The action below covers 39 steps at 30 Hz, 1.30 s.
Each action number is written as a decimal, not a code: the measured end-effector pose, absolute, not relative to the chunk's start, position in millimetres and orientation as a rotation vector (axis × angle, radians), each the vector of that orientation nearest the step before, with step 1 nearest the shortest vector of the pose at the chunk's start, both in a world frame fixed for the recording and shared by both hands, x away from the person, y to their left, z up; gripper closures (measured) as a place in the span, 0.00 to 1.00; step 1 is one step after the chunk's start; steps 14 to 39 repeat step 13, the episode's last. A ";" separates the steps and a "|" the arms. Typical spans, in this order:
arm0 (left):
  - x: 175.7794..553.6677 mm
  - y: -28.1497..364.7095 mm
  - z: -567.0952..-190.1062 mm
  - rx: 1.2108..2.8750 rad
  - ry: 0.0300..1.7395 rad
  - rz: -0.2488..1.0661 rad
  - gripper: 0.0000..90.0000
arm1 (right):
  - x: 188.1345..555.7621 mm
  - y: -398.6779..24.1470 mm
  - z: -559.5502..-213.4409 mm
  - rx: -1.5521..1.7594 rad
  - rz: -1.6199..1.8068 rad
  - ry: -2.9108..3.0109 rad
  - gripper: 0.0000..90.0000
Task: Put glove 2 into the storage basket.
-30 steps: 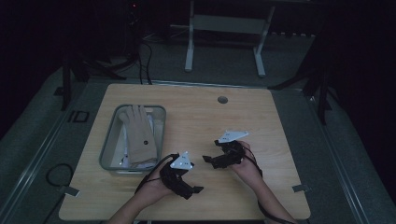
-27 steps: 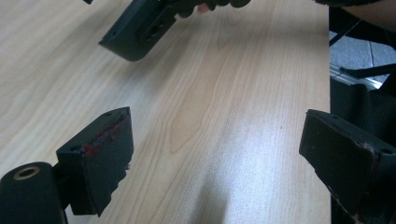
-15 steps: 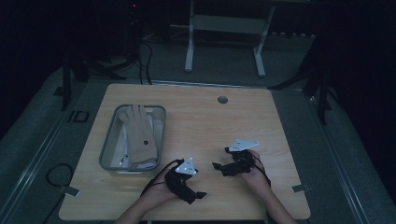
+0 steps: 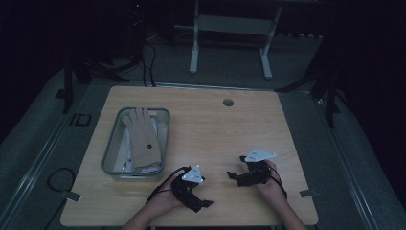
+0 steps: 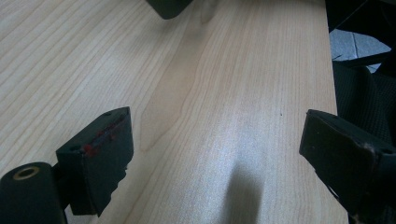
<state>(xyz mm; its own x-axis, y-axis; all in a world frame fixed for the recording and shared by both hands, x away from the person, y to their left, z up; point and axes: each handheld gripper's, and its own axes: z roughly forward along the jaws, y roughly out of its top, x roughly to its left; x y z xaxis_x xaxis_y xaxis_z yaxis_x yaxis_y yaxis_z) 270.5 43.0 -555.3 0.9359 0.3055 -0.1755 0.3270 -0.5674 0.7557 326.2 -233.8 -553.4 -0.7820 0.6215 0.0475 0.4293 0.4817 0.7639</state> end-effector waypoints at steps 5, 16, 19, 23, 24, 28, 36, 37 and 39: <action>270.2 44.6 -558.2 2.200 0.451 -0.015 0.11 | 323.3 -237.6 -553.9 0.895 1.180 2.483 0.14; 267.3 44.4 -558.5 2.195 0.430 -0.001 0.11 | 323.8 -237.6 -554.5 0.905 1.172 2.479 0.14; 267.3 44.4 -558.5 2.195 0.430 -0.001 0.11 | 323.8 -237.6 -554.5 0.905 1.172 2.479 0.14; 267.3 44.4 -558.5 2.195 0.430 -0.001 0.11 | 323.8 -237.6 -554.5 0.905 1.172 2.479 0.14; 267.3 44.4 -558.5 2.195 0.430 -0.001 0.11 | 323.8 -237.6 -554.5 0.905 1.172 2.479 0.14; 267.3 44.4 -558.5 2.195 0.430 -0.001 0.11 | 323.8 -237.6 -554.5 0.905 1.172 2.479 0.14; 267.3 44.4 -558.5 2.195 0.430 -0.001 0.11 | 323.8 -237.6 -554.5 0.905 1.172 2.479 0.14; 267.3 44.4 -558.5 2.195 0.430 -0.001 0.11 | 323.8 -237.6 -554.5 0.905 1.172 2.479 0.14; 267.3 44.4 -558.5 2.195 0.430 -0.001 0.11 | 323.8 -237.6 -554.5 0.905 1.172 2.479 0.14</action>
